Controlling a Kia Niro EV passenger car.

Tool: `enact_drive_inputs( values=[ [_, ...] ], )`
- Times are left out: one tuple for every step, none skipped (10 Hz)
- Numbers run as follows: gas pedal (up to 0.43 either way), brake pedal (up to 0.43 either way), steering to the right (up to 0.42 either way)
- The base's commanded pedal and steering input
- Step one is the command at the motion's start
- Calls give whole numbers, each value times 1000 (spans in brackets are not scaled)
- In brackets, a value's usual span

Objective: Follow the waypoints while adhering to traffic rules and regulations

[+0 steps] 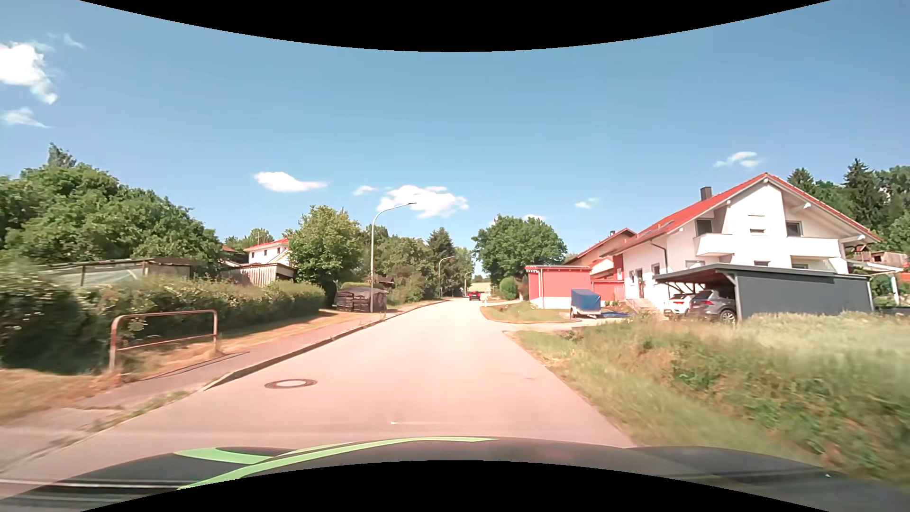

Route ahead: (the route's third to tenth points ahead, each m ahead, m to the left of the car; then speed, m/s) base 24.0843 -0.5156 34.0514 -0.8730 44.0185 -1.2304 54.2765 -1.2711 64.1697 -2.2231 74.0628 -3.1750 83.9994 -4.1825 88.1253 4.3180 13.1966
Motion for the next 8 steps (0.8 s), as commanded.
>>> enact_drive_inputs(
  values=[
    [169,0,0],
    [169,0,0],
    [169,0,0],
    [169,0,0],
    [169,0,0],
    [169,0,0],
    [169,0,0],
    [169,0,0]
  ],
)
